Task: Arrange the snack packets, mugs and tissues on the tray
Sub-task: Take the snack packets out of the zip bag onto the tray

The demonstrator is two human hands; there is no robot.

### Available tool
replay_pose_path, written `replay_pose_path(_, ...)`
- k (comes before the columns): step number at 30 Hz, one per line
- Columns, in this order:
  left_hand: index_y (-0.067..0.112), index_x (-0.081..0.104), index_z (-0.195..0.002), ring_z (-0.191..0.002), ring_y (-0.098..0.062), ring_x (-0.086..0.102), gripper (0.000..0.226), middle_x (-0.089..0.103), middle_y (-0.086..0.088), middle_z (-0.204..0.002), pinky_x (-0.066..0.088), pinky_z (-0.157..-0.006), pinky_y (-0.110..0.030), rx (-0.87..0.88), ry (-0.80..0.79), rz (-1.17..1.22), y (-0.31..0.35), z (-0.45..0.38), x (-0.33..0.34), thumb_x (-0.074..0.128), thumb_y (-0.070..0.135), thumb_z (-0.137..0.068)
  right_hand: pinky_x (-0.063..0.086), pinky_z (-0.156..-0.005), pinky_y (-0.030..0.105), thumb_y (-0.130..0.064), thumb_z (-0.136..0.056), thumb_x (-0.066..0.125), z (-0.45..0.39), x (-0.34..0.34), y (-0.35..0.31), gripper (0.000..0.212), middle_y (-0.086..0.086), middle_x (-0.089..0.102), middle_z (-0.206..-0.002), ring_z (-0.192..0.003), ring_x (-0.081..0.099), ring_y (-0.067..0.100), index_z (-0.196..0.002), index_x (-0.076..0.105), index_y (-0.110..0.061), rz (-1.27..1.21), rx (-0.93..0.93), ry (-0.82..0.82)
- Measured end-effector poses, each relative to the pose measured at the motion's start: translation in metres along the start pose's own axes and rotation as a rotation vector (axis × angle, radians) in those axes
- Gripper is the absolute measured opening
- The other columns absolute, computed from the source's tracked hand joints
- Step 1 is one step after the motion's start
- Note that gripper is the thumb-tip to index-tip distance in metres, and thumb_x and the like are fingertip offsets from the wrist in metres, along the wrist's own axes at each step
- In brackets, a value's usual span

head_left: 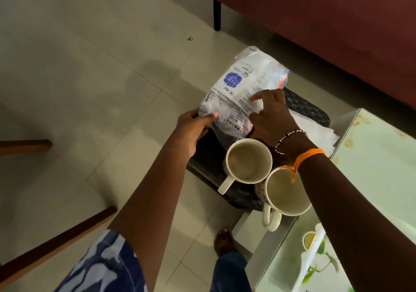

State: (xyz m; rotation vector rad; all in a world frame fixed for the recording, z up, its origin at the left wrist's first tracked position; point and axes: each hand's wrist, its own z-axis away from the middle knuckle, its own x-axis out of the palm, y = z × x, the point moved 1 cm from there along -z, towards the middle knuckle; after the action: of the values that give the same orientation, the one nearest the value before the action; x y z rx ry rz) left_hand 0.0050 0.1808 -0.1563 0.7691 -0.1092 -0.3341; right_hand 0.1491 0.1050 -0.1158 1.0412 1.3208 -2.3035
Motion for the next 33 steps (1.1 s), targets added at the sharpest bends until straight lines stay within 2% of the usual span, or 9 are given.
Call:
replay_pose_path(5, 0.008, 0.065, -0.100, -0.080, -0.014, 0.060, 0.021, 0.067, -0.006, -0.093, 0.050, -0.069, -0.021, 0.105, 0.090, 0.025, 0.012, 0.003, 0.005, 0.069, 0.011, -0.079, 0.042, -0.099, 0.039, -0.006, -0.085, 0.055, -0.001, -0.004, 0.000, 0.043, 0.018, 0.035, -0.136, -0.117, 0.048, 0.033, -0.125, 0.043, -0.005, -0.083, 0.001, -0.002)
replay_pose_path(10, 0.018, 0.056, -0.086, -0.090, -0.020, 0.063, 0.015, 0.065, -0.002, -0.090, 0.053, -0.080, -0.038, 0.292, -0.023, 0.200, 0.039, 0.020, 0.015, 0.054, 0.004, -0.089, 0.038, -0.106, 0.039, -0.011, -0.088, 0.053, -0.002, -0.014, -0.005, 0.049, 0.017, 0.043, -0.138, -0.122, 0.048, 0.029, -0.134, 0.037, -0.008, -0.160, -0.035, -0.040)
replay_pose_path(14, 0.019, 0.050, -0.076, -0.081, -0.010, 0.060, 0.019, 0.063, -0.005, -0.088, 0.052, -0.068, -0.023, 0.706, 0.010, -0.188, 0.058, 0.053, 0.026, 0.053, 0.004, -0.089, 0.043, -0.097, 0.039, -0.021, -0.093, 0.047, 0.014, -0.030, -0.012, 0.034, 0.009, 0.057, -0.122, -0.108, 0.052, 0.019, -0.126, 0.046, -0.011, -0.548, 0.059, 0.035)
replay_pose_path(17, 0.007, 0.055, -0.117, -0.106, -0.007, 0.058, 0.027, 0.061, -0.010, -0.119, 0.050, -0.084, -0.013, 0.959, -0.076, -0.515, 0.060, 0.099, 0.039, 0.052, 0.005, -0.090, 0.048, -0.073, 0.028, -0.034, -0.096, 0.036, 0.040, -0.049, -0.012, 0.025, -0.001, 0.061, -0.096, -0.085, 0.057, 0.013, -0.098, 0.055, -0.018, -0.952, 0.157, 0.076)
replay_pose_path(20, 0.008, 0.044, -0.133, -0.123, -0.013, 0.050, 0.045, 0.054, -0.009, -0.133, 0.043, -0.101, -0.020, 1.129, -0.238, -0.755, 0.045, 0.153, 0.048, 0.045, 0.008, -0.088, 0.057, -0.063, 0.030, -0.052, -0.085, 0.044, 0.079, -0.074, -0.002, 0.040, 0.001, 0.073, -0.091, -0.079, 0.072, 0.015, -0.099, 0.062, -0.020, -1.336, 0.237, 0.023)
replay_pose_path(24, 0.005, 0.055, -0.123, -0.130, -0.024, 0.045, 0.039, 0.053, -0.008, -0.136, 0.035, -0.109, -0.047, 1.215, -0.396, -0.958, -0.003, 0.225, 0.067, 0.050, 0.001, -0.084, 0.055, -0.088, 0.041, -0.040, -0.080, 0.051, 0.146, -0.095, 0.033, 0.053, 0.012, 0.065, -0.119, -0.108, 0.063, 0.026, -0.124, 0.053, -0.010, -1.460, 0.202, 0.010)
replay_pose_path(26, 0.005, 0.059, -0.118, -0.129, -0.025, 0.046, 0.037, 0.057, -0.009, -0.131, 0.034, -0.110, -0.045, 1.233, -0.450, -1.009, -0.034, 0.256, 0.082, 0.054, -0.001, -0.082, 0.052, -0.082, 0.040, -0.033, -0.072, 0.058, 0.185, -0.096, 0.060, 0.068, 0.016, 0.055, -0.126, -0.105, 0.058, 0.031, -0.133, 0.044, -0.006, -1.406, 0.292, 0.005)
replay_pose_path(29, 0.010, 0.066, -0.107, -0.128, -0.015, 0.044, 0.030, 0.059, -0.004, -0.129, 0.030, -0.111, -0.038, 1.181, -0.576, -0.956, -0.082, 0.305, 0.100, 0.066, 0.007, -0.076, 0.053, -0.069, 0.034, -0.024, -0.074, 0.059, 0.257, -0.089, 0.106, 0.062, 0.021, 0.055, -0.119, -0.091, 0.058, 0.029, -0.130, 0.045, -0.002, -1.375, 0.392, 0.000)
replay_pose_path(33, 0.023, 0.063, -0.107, -0.129, 0.001, 0.037, 0.029, 0.048, 0.017, -0.130, 0.029, -0.111, -0.031, 0.803, -0.570, -0.593, -0.132, 0.343, 0.110, 0.059, 0.036, -0.080, 0.052, -0.069, 0.031, -0.024, -0.066, 0.066, 0.350, -0.076, 0.162, 0.057, 0.012, 0.064, -0.095, -0.079, 0.061, 0.027, -0.118, 0.055, -0.001, -1.374, 0.499, 0.102)
